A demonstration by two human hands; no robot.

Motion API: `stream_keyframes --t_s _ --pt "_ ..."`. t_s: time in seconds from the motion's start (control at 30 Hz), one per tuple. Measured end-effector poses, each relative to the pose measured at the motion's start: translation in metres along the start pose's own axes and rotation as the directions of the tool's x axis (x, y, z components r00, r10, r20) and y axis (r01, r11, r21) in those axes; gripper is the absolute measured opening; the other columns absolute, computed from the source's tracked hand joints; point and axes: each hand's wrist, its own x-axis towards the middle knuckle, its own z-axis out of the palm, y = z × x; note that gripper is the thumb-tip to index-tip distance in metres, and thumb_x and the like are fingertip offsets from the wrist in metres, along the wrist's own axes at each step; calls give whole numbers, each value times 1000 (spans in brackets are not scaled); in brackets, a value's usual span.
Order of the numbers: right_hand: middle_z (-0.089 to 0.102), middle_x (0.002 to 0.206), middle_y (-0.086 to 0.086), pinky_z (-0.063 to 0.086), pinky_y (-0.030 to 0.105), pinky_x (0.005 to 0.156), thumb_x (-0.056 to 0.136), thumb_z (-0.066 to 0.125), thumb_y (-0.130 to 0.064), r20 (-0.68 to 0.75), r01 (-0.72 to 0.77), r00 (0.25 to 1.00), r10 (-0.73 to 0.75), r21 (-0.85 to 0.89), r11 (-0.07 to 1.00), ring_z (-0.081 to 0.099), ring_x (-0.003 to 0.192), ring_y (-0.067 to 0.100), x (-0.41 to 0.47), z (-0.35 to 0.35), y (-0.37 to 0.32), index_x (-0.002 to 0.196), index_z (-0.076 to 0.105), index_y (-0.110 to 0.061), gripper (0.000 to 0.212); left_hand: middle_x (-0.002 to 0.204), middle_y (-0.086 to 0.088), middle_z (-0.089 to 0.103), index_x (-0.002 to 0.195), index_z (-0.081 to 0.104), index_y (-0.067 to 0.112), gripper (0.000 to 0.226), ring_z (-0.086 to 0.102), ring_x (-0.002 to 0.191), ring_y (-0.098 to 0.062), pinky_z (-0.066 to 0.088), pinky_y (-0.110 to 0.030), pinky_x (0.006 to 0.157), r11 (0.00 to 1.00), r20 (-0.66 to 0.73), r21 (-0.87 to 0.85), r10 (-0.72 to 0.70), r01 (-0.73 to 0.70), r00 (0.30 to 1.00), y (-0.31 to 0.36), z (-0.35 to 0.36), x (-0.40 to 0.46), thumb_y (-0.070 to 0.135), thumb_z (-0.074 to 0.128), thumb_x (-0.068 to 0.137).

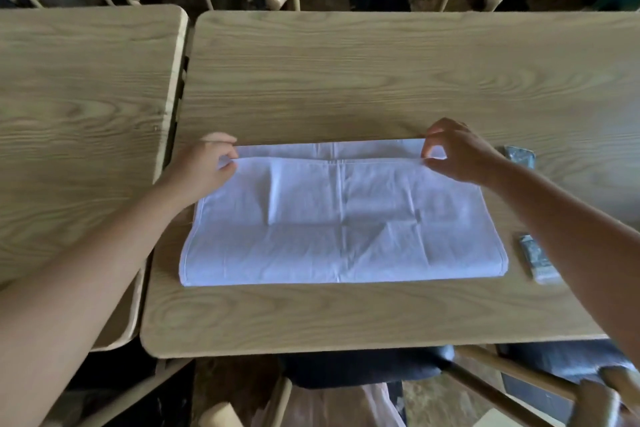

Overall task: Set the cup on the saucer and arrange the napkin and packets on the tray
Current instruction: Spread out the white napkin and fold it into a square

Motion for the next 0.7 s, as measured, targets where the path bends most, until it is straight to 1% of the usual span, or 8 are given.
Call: stream_keyframes --t_s 0.17,0.27,0.3,0.37,0.47,0.6,0.67,0.7 --pt "56 113 10 37 44 99 79 69 -20 -44 -38 998 38 14 999 46 114 28 3 2 3 85 68 -18 6 112 -15 62 82 67 3 5 57 102 -30 39 -30 83 999 -59 39 30 -28 998 -3 2 3 1 66 78" --pt "59 108 9 39 47 96 81 67 -23 -65 -35 997 35 7 999 49 110 29 5 -1 2 87 67 -19 7 101 -19 63 84 67 -1 8 59 94 -33 38 -28 80 1000 -112 19 23 -21 993 0 1 3 -3 64 78" --pt "60 103 8 39 46 93 81 66 -23 -79 -37 996 38 11 999 52 105 29 6 -3 2 87 67 -19 7 97 -20 63 84 66 -2 8 59 92 -33 38 -27 79 1000 -128 9 18 -17 992 1 0 4 -4 63 78" --pt "58 91 2 35 40 87 82 65 -25 -108 -41 993 41 10 999 56 93 26 10 -5 2 84 66 -19 7 92 -20 63 83 65 -2 8 59 88 -32 35 -27 75 1000 -140 3 16 -15 990 2 -1 6 -5 60 79" --pt "54 83 -6 26 34 81 83 64 -27 -125 -50 991 49 -3 999 57 87 22 15 -6 2 84 64 -19 8 85 -17 62 80 64 0 7 57 84 -30 34 -28 70 1000 -139 10 8 -7 990 1 -1 10 -4 58 80" --pt "57 81 -9 25 36 86 83 64 -30 -168 -97 980 102 33 995 59 87 20 20 -4 -1 82 62 -20 10 82 -18 63 79 64 -1 5 57 81 -32 35 -30 69 999 -172 23 -31 35 985 0 1 13 -3 59 79" --pt "60 83 -5 25 38 88 82 65 -31 -205 -137 969 139 25 990 59 90 22 20 -1 -5 82 62 -20 12 85 -18 63 80 63 -1 3 56 84 -33 38 -32 70 996 -204 21 -77 83 976 1 4 12 -1 60 78" --pt "62 87 -1 25 40 89 81 65 -31 -243 -159 958 153 -3 987 57 93 25 19 1 -6 85 62 -19 13 88 -18 63 83 63 -1 6 56 87 -34 40 -36 73 992 -225 21 -113 121 968 2 5 11 1 61 79"
